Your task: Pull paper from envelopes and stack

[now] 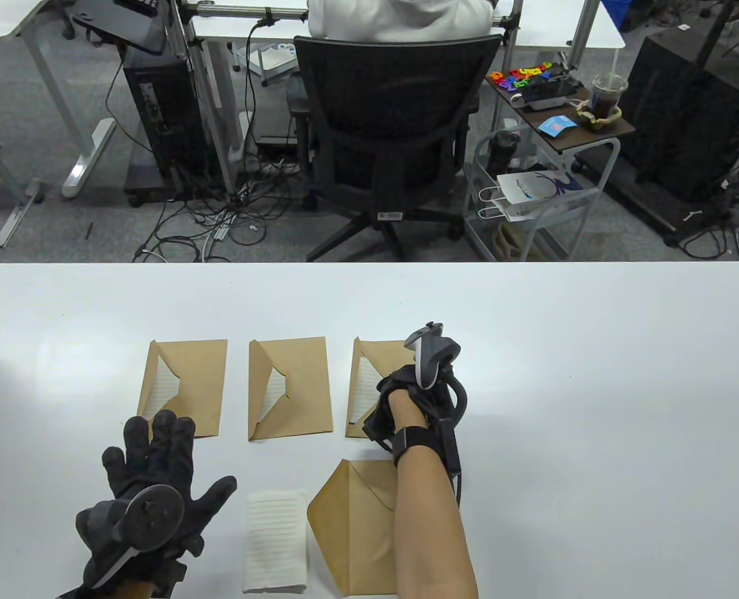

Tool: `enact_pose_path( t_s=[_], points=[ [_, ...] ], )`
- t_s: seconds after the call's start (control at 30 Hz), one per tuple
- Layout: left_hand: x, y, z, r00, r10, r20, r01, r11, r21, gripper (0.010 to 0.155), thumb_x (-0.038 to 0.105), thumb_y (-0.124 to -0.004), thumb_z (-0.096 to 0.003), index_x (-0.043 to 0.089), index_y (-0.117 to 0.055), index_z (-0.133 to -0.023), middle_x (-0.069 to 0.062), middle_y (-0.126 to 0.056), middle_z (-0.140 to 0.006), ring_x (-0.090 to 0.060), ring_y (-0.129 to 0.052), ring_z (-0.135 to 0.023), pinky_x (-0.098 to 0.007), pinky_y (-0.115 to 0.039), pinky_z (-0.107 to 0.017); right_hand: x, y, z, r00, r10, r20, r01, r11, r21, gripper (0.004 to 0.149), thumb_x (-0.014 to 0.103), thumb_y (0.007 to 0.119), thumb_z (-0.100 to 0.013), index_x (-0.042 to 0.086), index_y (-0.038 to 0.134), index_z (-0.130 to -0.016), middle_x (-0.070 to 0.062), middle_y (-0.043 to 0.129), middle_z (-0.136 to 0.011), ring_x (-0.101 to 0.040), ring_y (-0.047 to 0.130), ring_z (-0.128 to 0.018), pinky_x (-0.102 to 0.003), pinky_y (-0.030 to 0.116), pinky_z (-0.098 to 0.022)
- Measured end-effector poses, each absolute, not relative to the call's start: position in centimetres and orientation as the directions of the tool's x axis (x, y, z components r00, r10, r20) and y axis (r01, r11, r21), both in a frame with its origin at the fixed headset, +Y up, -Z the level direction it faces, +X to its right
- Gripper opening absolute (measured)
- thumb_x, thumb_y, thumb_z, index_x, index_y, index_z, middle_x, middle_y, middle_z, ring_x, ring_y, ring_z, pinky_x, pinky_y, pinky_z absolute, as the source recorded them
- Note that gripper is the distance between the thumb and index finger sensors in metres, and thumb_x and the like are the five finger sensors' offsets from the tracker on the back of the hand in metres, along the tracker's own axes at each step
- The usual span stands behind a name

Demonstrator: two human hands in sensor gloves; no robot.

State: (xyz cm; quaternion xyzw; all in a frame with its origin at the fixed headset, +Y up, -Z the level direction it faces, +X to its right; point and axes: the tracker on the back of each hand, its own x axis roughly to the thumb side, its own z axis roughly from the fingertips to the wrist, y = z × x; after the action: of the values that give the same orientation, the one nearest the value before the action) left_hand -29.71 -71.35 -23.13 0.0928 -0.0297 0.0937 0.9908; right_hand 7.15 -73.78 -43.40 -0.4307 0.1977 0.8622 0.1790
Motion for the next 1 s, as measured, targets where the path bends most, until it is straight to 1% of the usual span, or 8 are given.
enact_pose_path(
  t_s=[0.17, 0.27, 0.4, 0.47, 0.57, 0.77, 0.9, 1.0],
  points=[
    [-29.6, -71.4, -23.1, 0.980, 0.178, 0.084, -0.191, 0.966, 0.177, 0.104, 0.083, -0.068, -0.0392, 0.027, -0.028, -0.117, -0.002, -0.031, -0.122, -0.046, -0.025, -0.115, -0.074, -0.027, -0.072, 8.0, -73.3, -42.7, -0.523, 0.164, -0.836, -0.531, -0.830, 0.169, 0.068, 0.033, 0.109, -0.016, 0.021, 0.082, -0.076, -0.004, 0.080, -0.067, -0.022, 0.092, -0.046, -0.067, 0.075, -0.052],
    [-29.7, -71.3, -23.1, 0.980, 0.182, 0.084, -0.195, 0.965, 0.177, 0.103, 0.083, -0.068, -0.0392, 0.027, -0.028, -0.117, -0.002, -0.031, -0.122, -0.046, -0.025, -0.115, -0.074, -0.028, -0.072, 8.2, -73.0, -42.4, -0.521, 0.185, -0.833, -0.533, -0.833, 0.149, 0.057, 0.033, 0.109, -0.016, 0.023, 0.089, -0.069, -0.007, 0.069, -0.078, -0.028, 0.083, -0.064, -0.068, 0.071, -0.055],
    [-29.7, -71.3, -23.1, 0.980, 0.182, 0.086, -0.195, 0.964, 0.181, 0.103, 0.083, -0.068, -0.0394, 0.026, -0.029, -0.117, -0.002, -0.033, -0.122, -0.047, -0.026, -0.115, -0.074, -0.028, -0.072, 8.3, -72.4, -42.0, -0.519, 0.279, -0.808, -0.530, -0.847, 0.048, 0.047, 0.030, 0.109, -0.019, 0.026, 0.089, -0.061, -0.010, 0.065, -0.088, -0.040, 0.072, -0.078, -0.069, 0.063, -0.061],
    [-29.6, -71.3, -23.1, 0.979, 0.184, 0.088, -0.197, 0.965, 0.175, 0.104, 0.083, -0.068, -0.0394, 0.026, -0.029, -0.117, -0.002, -0.033, -0.122, -0.047, -0.026, -0.115, -0.074, -0.028, -0.072, 8.4, -72.2, -42.0, -0.544, 0.292, -0.787, -0.512, -0.858, 0.035, 0.043, 0.028, 0.108, -0.021, 0.025, 0.089, -0.060, -0.008, 0.077, -0.084, -0.035, 0.086, -0.070, -0.066, 0.070, -0.059],
    [-29.5, -71.3, -23.2, 0.980, 0.180, 0.090, -0.193, 0.966, 0.173, 0.103, 0.082, -0.068, -0.0395, 0.026, -0.029, -0.117, -0.002, -0.033, -0.122, -0.047, -0.027, -0.115, -0.074, -0.028, -0.072, 8.8, -72.0, -41.9, -0.526, 0.367, -0.767, -0.568, -0.823, -0.004, 0.039, 0.028, 0.102, -0.026, 0.025, 0.090, -0.064, -0.008, 0.092, -0.073, -0.028, 0.100, -0.057, -0.062, 0.077, -0.055],
    [-29.5, -71.3, -23.1, 0.979, 0.183, 0.091, -0.197, 0.964, 0.178, 0.103, 0.082, -0.068, -0.0398, 0.025, -0.030, -0.116, -0.002, -0.033, -0.122, -0.046, -0.027, -0.115, -0.074, -0.029, -0.072, 10.1, -71.3, -41.3, -0.506, 0.487, -0.712, -0.620, -0.779, -0.092, 0.039, 0.031, 0.094, -0.031, 0.025, 0.091, -0.069, -0.008, 0.099, -0.069, -0.027, 0.106, -0.051, -0.058, 0.081, -0.051],
    [-29.5, -71.3, -23.1, 0.979, 0.181, 0.092, -0.195, 0.964, 0.182, 0.103, 0.082, -0.068, -0.0399, 0.025, -0.030, -0.116, -0.003, -0.033, -0.122, -0.046, -0.027, -0.115, -0.074, -0.030, -0.073, 11.1, -69.7, -39.8, -0.473, 0.612, -0.634, -0.714, -0.688, -0.131, 0.040, 0.030, 0.088, -0.034, 0.022, 0.091, -0.073, -0.009, 0.105, -0.063, -0.026, 0.111, -0.043, -0.053, 0.088, -0.043],
    [-29.3, -71.4, -23.1, 0.978, 0.182, 0.099, -0.197, 0.965, 0.174, 0.102, 0.082, -0.068, -0.0400, 0.025, -0.030, -0.116, -0.003, -0.033, -0.122, -0.046, -0.027, -0.115, -0.074, -0.030, -0.073, 11.7, -67.5, -38.0, -0.502, 0.674, -0.542, -0.726, -0.669, -0.159, 0.041, 0.030, 0.086, -0.036, 0.021, 0.090, -0.076, -0.010, 0.106, -0.062, -0.027, 0.113, -0.041, -0.050, 0.090, -0.039]
  ],
)
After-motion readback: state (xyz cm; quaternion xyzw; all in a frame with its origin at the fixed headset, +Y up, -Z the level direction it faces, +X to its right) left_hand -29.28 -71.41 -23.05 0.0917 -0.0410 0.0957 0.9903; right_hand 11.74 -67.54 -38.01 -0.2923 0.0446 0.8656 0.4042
